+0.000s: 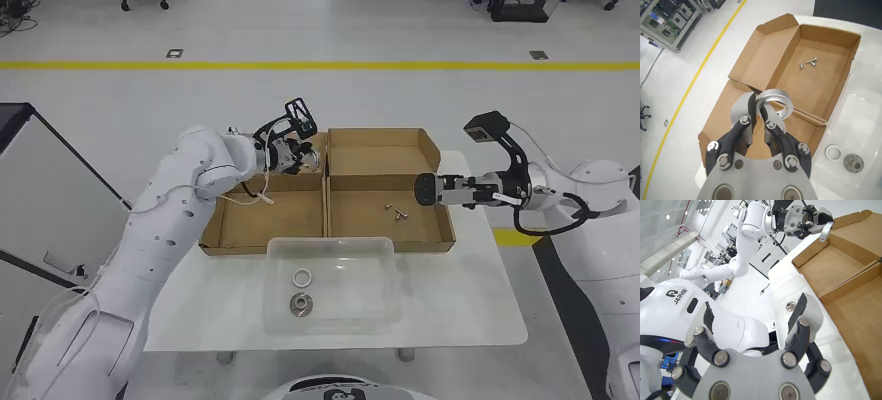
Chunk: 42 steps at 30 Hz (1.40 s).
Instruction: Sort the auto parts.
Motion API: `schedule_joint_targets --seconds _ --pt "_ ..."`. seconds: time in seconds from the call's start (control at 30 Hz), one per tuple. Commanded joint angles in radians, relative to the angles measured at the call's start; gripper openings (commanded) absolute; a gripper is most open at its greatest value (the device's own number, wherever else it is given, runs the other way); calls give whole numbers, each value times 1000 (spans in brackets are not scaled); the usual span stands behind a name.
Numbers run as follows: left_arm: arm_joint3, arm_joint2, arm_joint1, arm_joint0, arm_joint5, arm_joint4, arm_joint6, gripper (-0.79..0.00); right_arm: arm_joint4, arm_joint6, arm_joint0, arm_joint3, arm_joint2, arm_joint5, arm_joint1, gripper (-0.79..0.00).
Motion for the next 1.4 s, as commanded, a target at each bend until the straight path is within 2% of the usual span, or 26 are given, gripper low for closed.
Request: schedule_joint_targets --seconds 0.0,0.3,0.63,1.0,1.37 --pt "30 23 -3 -21 -46 11 -8 -785 0 0 0 0 0 0 0 0" --pt "136 124 -25 -113 -132 59 -81 -785 0 0 0 0 0 0 0 0" --pt "272 266 -70 -193 -199 70 -130 -785 0 0 0 0 0 0 0 0" --pt "432 392 -123 -246 -223 153 -101 -785 0 0 0 0 0 0 0 0" --pt "597 496 -191 -281 -240 234 -1 -785 0 0 0 0 0 0 0 0"
